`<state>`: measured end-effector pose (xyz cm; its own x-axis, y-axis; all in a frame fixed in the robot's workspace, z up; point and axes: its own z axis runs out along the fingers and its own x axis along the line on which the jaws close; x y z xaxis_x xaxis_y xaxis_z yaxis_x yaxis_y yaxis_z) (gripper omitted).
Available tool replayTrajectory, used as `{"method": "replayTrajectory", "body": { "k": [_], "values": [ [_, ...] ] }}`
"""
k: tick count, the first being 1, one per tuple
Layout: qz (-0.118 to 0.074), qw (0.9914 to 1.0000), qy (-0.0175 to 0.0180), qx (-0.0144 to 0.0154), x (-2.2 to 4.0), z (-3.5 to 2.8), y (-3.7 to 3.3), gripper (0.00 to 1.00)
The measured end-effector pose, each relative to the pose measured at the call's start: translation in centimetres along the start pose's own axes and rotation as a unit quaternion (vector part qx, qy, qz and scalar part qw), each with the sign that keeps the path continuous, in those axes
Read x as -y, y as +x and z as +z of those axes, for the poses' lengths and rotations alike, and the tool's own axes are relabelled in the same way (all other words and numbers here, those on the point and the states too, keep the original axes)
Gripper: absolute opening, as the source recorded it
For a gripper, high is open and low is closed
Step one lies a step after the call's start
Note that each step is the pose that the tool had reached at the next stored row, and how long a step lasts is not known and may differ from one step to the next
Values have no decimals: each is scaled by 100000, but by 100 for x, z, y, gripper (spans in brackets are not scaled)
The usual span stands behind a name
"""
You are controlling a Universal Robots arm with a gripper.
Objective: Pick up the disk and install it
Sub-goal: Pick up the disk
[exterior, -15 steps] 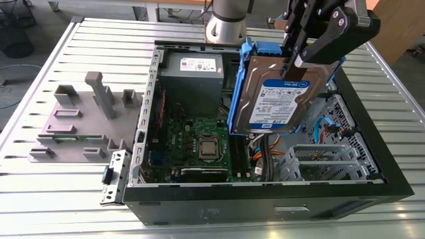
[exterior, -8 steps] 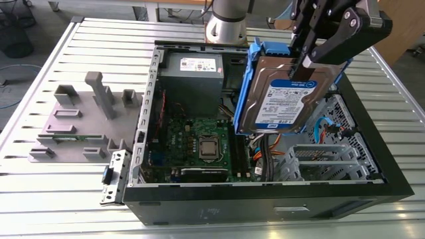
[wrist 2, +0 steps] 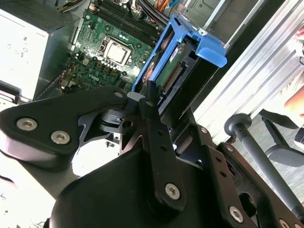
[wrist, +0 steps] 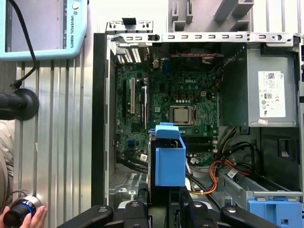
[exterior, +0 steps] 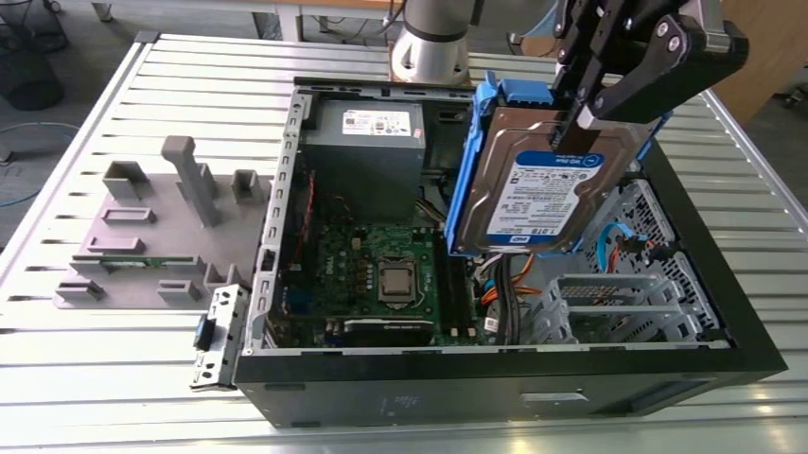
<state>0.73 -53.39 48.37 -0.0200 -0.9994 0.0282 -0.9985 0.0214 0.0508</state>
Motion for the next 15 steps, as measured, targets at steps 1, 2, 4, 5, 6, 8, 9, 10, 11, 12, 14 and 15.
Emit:
{"method": "replayTrajectory", "body": {
  "k": [1,2,4,5,6,8,9,10,11,12,14,15],
  "values": [
    [-8,100000,0,15,4,0,0,35],
    [-8,100000,0,30,9,-1,0,35],
    [-2,100000,-1,56,21,-1,0,35],
    [-2,100000,-1,66,28,-1,-1,35],
    [-1,100000,-1,68,37,-2,-1,35],
    [-1,100000,-2,72,56,-3,-1,35],
    [-3,100000,-3,73,65,-3,-1,35],
    [-3,100000,-1,75,72,-3,-1,35],
    [-4,100000,1,75,75,-4,-1,35],
    [-2,100000,-2,74,75,-4,-1,35],
    [-4,100000,-2,94,77,-4,-2,35],
    [-2,100000,-3,97,76,-4,-1,35]
  ]
}}
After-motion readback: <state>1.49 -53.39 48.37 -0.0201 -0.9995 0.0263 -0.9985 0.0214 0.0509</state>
